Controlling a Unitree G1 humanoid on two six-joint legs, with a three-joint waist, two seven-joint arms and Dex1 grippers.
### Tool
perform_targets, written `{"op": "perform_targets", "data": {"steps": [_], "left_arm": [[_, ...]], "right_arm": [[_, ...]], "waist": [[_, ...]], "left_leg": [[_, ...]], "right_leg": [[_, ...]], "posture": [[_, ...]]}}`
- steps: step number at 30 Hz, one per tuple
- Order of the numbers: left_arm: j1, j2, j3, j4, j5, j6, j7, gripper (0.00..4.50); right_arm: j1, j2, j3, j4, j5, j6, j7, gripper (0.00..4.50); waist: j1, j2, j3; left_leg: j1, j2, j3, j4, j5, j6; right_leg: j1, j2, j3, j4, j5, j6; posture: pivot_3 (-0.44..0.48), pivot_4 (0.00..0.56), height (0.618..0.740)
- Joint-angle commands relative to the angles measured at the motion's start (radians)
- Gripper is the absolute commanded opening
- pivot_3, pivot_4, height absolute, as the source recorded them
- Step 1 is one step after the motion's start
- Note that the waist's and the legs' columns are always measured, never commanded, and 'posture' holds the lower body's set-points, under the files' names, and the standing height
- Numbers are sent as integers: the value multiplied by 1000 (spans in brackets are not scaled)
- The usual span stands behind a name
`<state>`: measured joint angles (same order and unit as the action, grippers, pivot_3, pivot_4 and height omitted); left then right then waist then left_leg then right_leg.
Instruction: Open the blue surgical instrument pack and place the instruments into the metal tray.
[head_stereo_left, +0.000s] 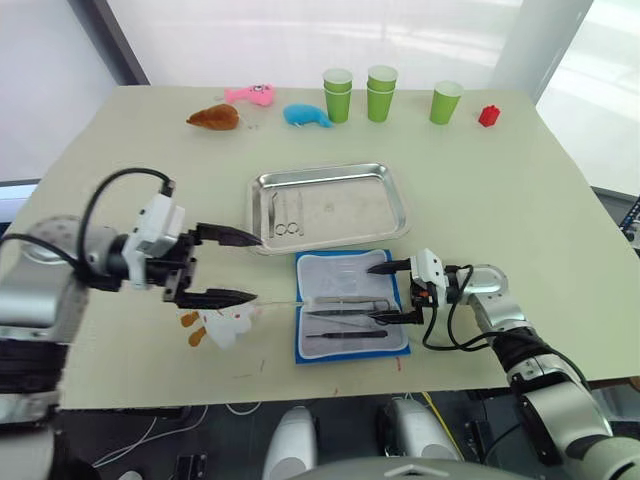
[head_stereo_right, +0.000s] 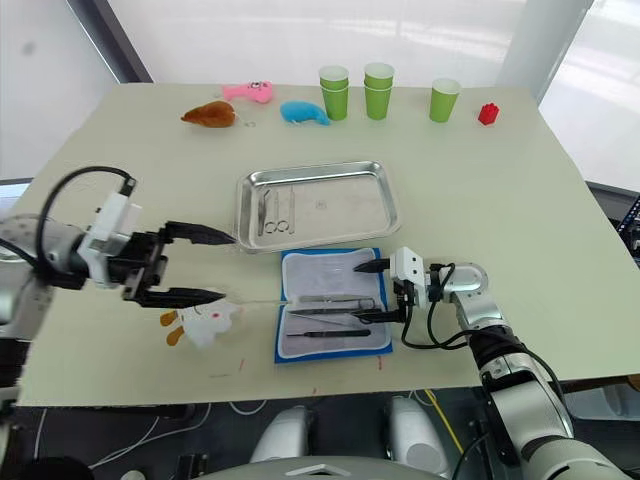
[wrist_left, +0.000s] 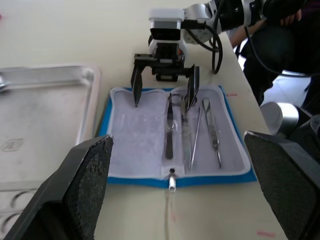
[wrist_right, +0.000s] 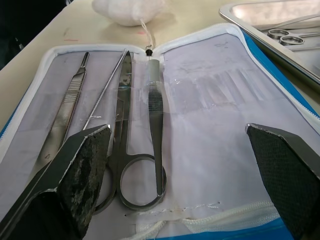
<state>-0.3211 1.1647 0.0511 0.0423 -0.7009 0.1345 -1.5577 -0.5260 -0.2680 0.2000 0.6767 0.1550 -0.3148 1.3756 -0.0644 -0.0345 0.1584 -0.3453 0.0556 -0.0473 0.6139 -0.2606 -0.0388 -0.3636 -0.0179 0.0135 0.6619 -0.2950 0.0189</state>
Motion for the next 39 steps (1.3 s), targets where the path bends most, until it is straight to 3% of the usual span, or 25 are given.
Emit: {"op": "perform_targets", "data": {"steps": [1,5,10,29,34,37,39], "left_arm": [[3,117,-77,11,-110,-114,-57,4409],[20,214,-165,0,-184,-204,-57,4409],[10,222,-224,0,-196,-253,-57,4409],[-71,-16,-227,-13,50,-184,-57,4409],[-130,-148,-257,13,161,-172,-22,4409],[-157,-211,-264,33,196,-156,-13,3792],[-173,-251,-266,50,236,-160,0,2883]], "right_arm": [[59,-2,63,85,-66,30,2,4500],[59,-2,61,84,-63,33,3,4500],[58,-4,60,87,-63,33,5,4500],[36,-69,66,96,-53,-16,167,4500],[39,-65,62,99,-56,-21,147,4500],[45,-63,64,93,-56,-21,140,4500],[46,-62,64,92,-56,-21,135,4500]], "waist": [[1,0,0],[4,-1,1],[6,-1,1],[35,-2,1],[36,-2,1],[37,-1,1],[38,-1,1]], "left_leg": [[0,1,0,0,0,0],[0,1,3,0,0,0],[-1,1,8,0,0,0],[-12,0,14,3,-2,4],[-14,-1,13,7,-3,5],[-15,-1,13,8,-3,5],[-15,0,12,10,-3,5]], "right_leg": [[0,0,0,0,0,0],[-2,0,2,0,0,1],[-5,2,5,1,0,1],[-15,3,8,0,3,-3],[-16,2,6,1,3,-3],[-16,2,6,2,3,-3],[-15,3,5,2,3,-3]], "posture": [[0,150,740],[0,150,740],[0,150,740],[0,150,740],[0,150,740],[0,150,740],[0,150,740]]}}
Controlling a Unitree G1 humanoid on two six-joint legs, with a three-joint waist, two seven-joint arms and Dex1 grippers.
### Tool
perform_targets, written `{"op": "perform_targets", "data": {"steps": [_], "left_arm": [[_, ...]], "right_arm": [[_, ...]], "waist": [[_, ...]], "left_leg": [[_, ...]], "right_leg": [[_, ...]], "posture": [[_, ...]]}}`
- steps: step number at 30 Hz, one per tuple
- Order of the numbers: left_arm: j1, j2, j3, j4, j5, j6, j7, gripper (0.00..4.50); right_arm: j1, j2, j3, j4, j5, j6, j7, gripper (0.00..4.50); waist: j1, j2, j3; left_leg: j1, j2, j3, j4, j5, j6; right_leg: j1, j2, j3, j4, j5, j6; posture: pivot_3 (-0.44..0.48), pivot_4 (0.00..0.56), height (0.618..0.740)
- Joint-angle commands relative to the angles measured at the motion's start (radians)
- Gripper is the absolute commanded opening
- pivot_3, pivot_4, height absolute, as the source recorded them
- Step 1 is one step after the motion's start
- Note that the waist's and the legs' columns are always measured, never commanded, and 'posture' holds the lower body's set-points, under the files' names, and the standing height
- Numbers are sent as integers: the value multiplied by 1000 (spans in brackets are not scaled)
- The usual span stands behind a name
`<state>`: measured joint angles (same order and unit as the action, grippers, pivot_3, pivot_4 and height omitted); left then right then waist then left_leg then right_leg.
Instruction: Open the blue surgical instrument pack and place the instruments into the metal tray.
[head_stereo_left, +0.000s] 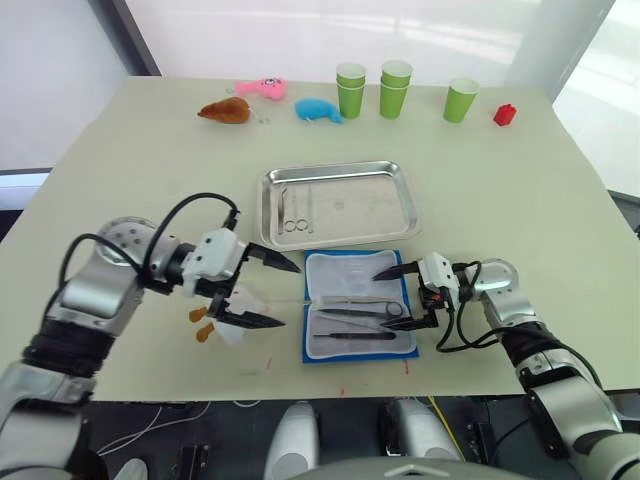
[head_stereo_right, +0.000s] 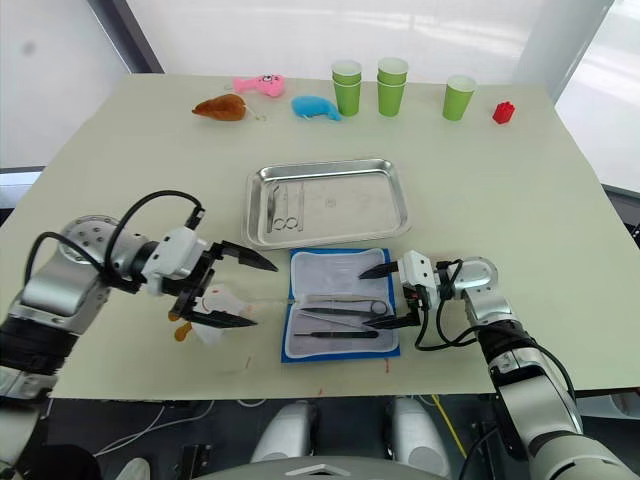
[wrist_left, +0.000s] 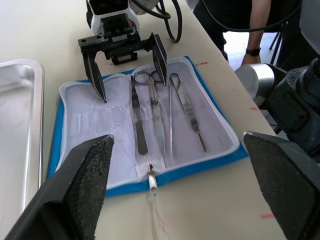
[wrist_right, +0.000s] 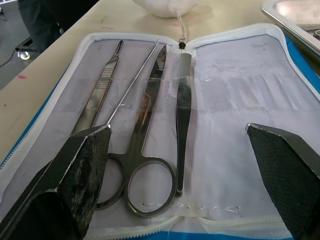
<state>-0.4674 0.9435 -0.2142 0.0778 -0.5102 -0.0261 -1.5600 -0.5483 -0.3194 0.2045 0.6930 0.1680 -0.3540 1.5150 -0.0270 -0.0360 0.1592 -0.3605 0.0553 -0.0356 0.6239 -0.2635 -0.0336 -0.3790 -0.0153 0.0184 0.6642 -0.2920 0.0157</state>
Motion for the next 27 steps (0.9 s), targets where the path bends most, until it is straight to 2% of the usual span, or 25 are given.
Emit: {"op": "perform_targets", "data": {"steps": [1,2,5,15,27], "left_arm": [[-39,-57,-9,29,80,-15,18,2398],[-48,-81,-16,41,110,-27,32,2025],[-72,-146,-30,75,163,-33,50,2025],[-88,-283,-75,159,330,-44,142,2025],[-60,-323,-108,268,410,-123,152,2025]], "right_arm": [[68,-11,57,76,-69,19,-11,4500],[69,-11,56,76,-69,19,-15,4500],[68,-11,56,76,-69,20,-22,4500],[66,-11,54,79,-71,13,-43,4500],[65,-13,57,81,-71,10,-51,4500]], "waist": [[0,0,0],[1,0,0],[2,0,-1],[2,0,-2],[2,2,-2]], "left_leg": [[0,0,0,0,0,0],[0,0,0,0,0,0],[0,0,0,2,0,0],[0,0,0,7,0,0],[1,-1,0,11,0,0]], "right_leg": [[0,0,0,0,0,0],[0,0,0,0,0,0],[1,0,0,1,0,0],[1,0,0,6,0,0],[1,0,1,12,0,0]], "posture": [[0,150,740],[0,150,740],[0,150,740],[0,150,740],[0,150,740]]}}
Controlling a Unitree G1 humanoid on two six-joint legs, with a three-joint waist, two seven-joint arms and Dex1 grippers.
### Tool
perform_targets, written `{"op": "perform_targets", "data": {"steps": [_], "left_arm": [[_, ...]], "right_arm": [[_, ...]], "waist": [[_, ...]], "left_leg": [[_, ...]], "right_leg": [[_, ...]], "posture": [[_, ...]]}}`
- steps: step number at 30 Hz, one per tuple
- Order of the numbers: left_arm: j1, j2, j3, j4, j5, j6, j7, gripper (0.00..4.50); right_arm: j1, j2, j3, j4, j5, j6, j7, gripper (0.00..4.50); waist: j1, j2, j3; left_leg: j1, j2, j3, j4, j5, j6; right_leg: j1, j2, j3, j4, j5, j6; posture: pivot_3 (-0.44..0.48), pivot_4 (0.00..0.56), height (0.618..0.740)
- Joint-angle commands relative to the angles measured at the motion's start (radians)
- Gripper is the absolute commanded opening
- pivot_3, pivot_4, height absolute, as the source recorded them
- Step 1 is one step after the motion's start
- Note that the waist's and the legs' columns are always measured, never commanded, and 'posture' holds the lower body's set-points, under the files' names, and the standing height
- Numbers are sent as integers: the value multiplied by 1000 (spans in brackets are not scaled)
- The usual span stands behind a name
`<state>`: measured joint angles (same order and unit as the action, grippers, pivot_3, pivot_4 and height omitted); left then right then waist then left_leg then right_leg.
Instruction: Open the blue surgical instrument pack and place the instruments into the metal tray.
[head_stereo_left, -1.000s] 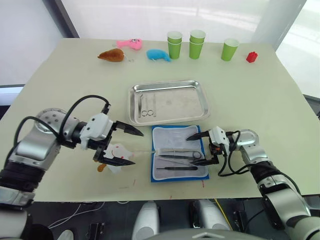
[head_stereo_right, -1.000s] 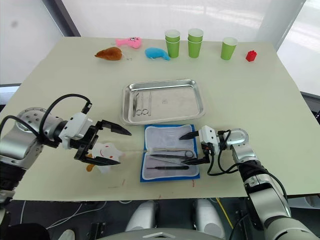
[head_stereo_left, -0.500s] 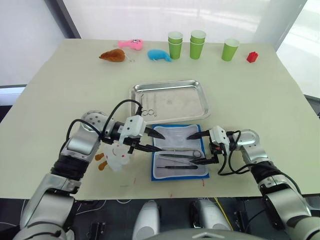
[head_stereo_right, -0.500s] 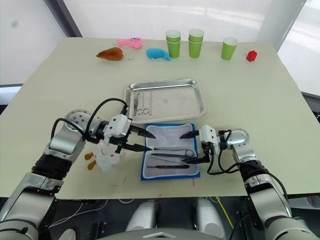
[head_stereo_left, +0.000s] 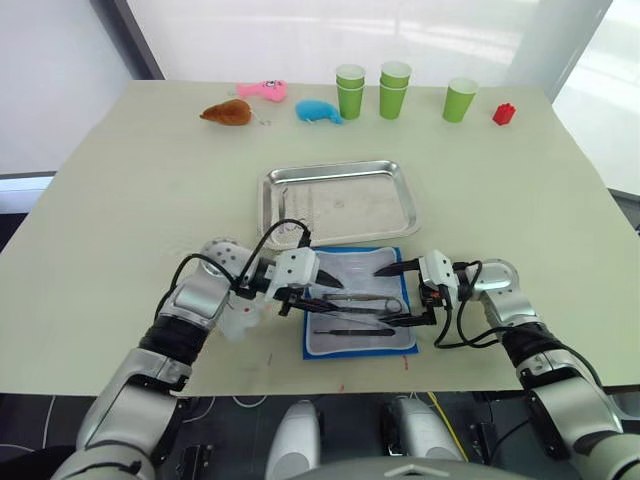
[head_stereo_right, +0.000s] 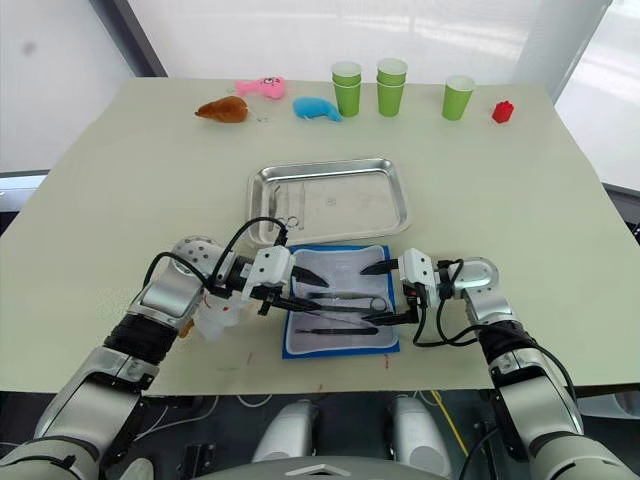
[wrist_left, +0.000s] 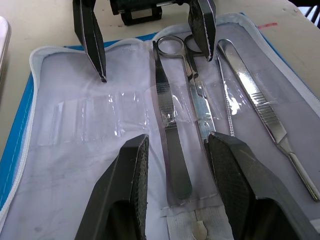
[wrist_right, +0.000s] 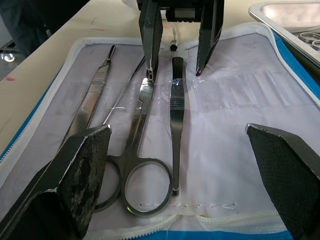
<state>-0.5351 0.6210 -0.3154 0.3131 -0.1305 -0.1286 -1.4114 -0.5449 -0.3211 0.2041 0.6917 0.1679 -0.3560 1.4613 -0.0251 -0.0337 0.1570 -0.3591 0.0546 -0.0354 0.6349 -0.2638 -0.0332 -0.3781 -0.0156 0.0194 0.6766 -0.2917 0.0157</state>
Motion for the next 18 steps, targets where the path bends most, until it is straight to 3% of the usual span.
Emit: {"op": "perform_targets", "data": {"steps": [1,10,13,15,16,18], "left_arm": [[10,-5,-4,54,29,-27,8,2025],[12,-31,8,205,24,-127,-15,2025],[4,-34,9,226,31,-139,-13,1401],[-5,-35,7,244,41,-151,-12,434],[-11,-36,4,254,47,-157,-13,174],[-21,-38,1,270,57,-166,-13,23]], "right_arm": [[61,-11,58,83,-71,11,3,4500],[61,-11,62,81,-70,10,2,4500],[62,-11,63,78,-69,12,2,4500],[62,-10,64,78,-69,12,2,4500],[61,-9,64,80,-70,11,1,4500],[59,-7,65,82,-70,10,0,4500]], "waist": [[0,0,-1],[-1,6,-6],[-1,8,-8],[-1,9,-9],[-1,9,-9],[-1,10,-10]], "left_leg": [[0,0,0,0,0,0],[3,0,0,0,0,0],[3,0,1,0,0,0],[3,-1,1,0,0,0],[3,-1,1,0,0,0],[4,-1,1,0,0,0]], "right_leg": [[0,0,0,0,0,0],[3,0,0,2,0,0],[3,0,1,1,0,0],[3,0,0,2,0,0],[3,0,1,2,0,0],[3,0,0,2,0,0]], "posture": [[0,150,740],[0,150,740],[0,150,740],[0,150,740],[0,150,740],[0,150,740]]}}
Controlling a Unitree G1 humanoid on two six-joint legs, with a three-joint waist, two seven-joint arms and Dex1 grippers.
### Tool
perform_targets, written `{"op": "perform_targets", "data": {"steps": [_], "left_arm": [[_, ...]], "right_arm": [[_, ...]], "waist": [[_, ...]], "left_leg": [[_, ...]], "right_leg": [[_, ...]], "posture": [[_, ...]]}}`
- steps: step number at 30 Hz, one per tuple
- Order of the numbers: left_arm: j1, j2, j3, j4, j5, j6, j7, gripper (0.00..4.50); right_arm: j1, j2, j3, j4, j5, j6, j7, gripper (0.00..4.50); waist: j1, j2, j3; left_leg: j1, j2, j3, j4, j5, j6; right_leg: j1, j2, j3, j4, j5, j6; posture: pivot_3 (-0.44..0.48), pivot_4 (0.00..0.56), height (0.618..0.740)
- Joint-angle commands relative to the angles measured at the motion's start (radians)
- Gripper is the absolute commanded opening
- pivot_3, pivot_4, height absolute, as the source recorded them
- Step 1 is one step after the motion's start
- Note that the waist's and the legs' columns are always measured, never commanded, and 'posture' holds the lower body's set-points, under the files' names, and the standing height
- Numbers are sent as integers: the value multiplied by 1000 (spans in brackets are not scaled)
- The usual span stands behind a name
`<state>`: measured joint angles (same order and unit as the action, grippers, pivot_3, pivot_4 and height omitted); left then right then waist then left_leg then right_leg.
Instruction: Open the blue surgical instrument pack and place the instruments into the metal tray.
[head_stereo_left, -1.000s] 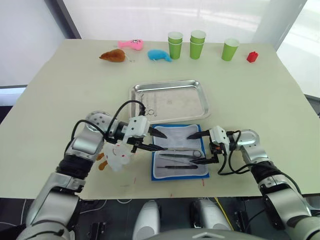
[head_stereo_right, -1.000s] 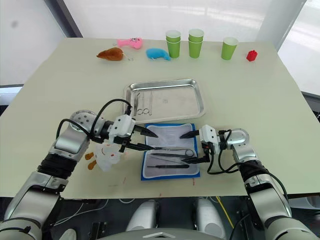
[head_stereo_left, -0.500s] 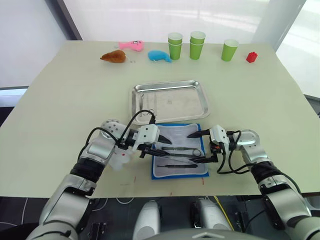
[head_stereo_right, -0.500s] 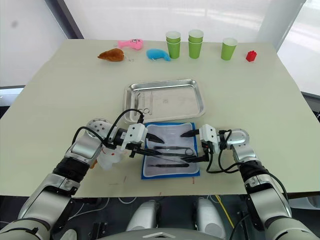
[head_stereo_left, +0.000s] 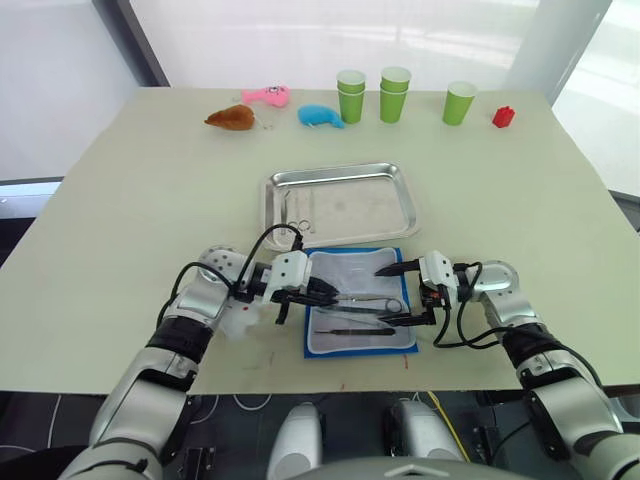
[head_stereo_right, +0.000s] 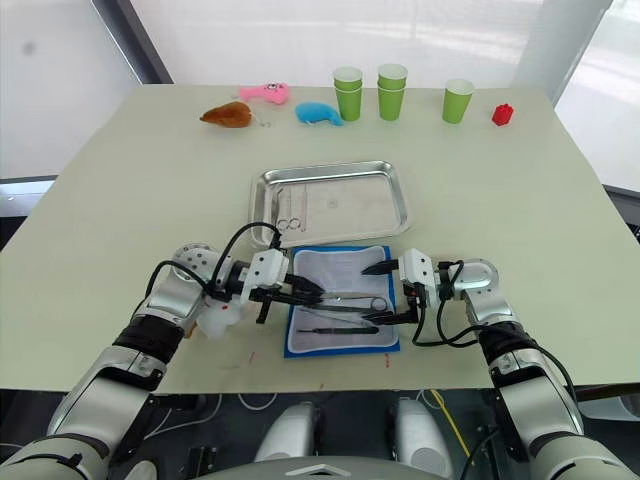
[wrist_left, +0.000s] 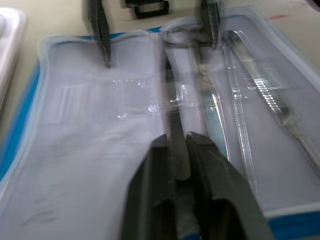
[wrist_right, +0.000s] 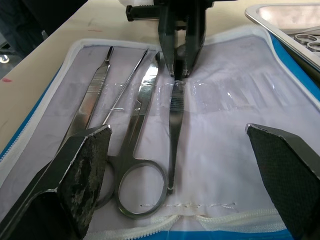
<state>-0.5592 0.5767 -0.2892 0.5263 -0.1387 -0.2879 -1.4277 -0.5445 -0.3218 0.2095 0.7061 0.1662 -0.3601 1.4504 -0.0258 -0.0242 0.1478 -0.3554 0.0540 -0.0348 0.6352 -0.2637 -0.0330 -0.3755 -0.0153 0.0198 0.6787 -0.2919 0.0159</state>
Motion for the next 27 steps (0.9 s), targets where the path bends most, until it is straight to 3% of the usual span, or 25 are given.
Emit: {"op": "perform_targets", "data": {"steps": [1,9,27], "left_arm": [[-1,5,-27,63,67,-11,2,23],[-11,-3,-24,38,46,26,-23,23],[30,126,33,-339,-6,331,-20,23]], "right_arm": [[58,-6,61,68,-69,14,10,4500],[52,-1,62,75,-69,11,6,4500],[62,0,69,65,-68,26,8,4500]], "waist": [[0,1,-1],[0,1,-2],[-12,1,-1]], "left_leg": [[0,0,0,0,0,0],[1,0,0,0,0,0],[-1,0,0,0,0,0]], "right_leg": [[0,0,0,0,0,0],[1,0,0,0,0,0],[-1,0,0,-1,0,0]], "posture": [[0,150,740],[0,150,740],[0,150,740]]}}
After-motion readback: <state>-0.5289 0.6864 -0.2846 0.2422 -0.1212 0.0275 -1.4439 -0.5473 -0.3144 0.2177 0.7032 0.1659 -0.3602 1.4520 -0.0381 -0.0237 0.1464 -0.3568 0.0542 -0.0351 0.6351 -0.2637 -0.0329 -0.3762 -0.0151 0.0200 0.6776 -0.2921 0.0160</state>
